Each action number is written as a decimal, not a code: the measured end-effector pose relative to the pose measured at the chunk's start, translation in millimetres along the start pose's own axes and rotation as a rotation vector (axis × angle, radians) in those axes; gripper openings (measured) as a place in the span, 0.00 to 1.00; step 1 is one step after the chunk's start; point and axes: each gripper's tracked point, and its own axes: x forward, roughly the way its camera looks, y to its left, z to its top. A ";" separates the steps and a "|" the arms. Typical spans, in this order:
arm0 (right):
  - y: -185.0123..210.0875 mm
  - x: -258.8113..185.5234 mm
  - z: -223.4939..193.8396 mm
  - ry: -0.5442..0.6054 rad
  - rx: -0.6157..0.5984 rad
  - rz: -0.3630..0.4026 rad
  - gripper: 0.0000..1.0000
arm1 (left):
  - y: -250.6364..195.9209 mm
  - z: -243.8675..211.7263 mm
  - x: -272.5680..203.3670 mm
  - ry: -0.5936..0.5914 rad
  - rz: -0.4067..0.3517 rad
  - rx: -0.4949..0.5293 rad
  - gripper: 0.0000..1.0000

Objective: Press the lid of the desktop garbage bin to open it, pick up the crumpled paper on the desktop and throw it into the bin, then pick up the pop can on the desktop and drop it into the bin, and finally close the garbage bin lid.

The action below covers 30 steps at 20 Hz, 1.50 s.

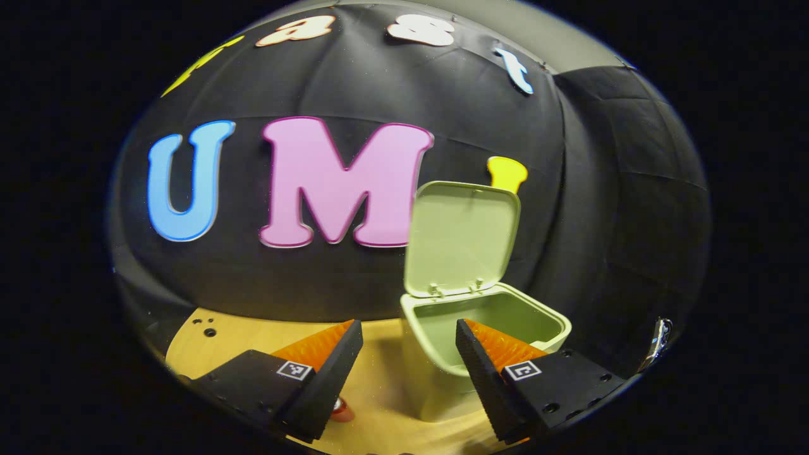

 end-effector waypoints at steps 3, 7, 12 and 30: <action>23.5 6.5 -1.6 0.017 -0.030 0.034 1.00 | 49.1 -15.5 -31.6 0.019 0.096 0.015 0.95; 64.4 15.8 -0.3 0.035 -0.052 0.109 1.00 | 104.2 -48.3 -76.8 0.070 0.211 0.015 0.95; 110.3 34.3 9.6 0.027 -0.096 0.170 1.00 | 153.6 -88.7 -130.3 0.134 0.346 -0.017 0.95; 219.9 153.0 64.1 -0.038 -0.217 0.266 0.99 | 231.8 -214.9 -226.1 0.312 0.570 -0.215 0.96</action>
